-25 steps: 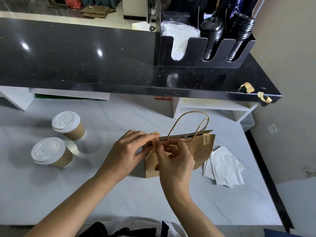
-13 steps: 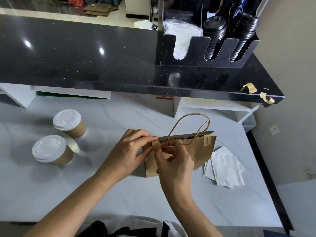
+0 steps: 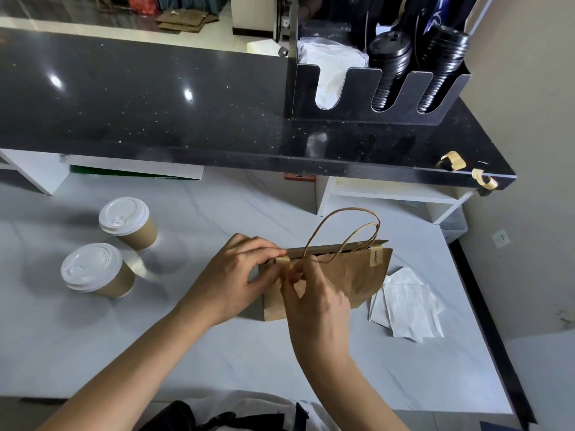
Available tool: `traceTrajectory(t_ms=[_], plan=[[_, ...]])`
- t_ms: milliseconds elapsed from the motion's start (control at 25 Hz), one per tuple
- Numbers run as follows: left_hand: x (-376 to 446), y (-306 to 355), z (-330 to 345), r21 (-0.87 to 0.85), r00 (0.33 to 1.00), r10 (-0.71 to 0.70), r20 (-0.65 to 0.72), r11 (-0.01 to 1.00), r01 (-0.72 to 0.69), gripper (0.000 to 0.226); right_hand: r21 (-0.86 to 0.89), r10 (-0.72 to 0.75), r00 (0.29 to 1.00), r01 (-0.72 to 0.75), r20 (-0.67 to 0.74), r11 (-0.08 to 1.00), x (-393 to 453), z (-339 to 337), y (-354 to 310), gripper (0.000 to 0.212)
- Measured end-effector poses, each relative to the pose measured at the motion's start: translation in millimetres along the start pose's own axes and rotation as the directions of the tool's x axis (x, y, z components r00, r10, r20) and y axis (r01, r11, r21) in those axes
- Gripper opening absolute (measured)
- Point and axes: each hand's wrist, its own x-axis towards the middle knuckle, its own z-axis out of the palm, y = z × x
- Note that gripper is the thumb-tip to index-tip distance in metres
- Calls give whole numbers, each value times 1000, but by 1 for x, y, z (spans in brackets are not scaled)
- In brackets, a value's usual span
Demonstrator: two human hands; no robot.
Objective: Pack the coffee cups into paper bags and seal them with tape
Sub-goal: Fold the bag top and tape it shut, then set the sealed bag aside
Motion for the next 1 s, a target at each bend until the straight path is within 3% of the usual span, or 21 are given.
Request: traceTrajectory(t_ms=[120,240,520,760,1000], plan=[[2,1,3,-12,999,-21,-31,1000,20,46,-177,-140,990,132,-34,975,1,3,5,28],[2,1,5,-2,998,-20,-59,1000,20,45,-241,-163,986,148,-44,959,4,3,13,34],[2,6,7,5,992,-44,-120,999,45,36,-213,-163,986,151,-38,965,3,0,26,42],[3,7,7,86,993,19,-119,996,-9,35,-181,-157,988,154,-4,971,3,4,33,42],[-4,6,15,-47,982,-130,-140,991,125,37,-153,-138,990,143,43,978,3,2,38,37]])
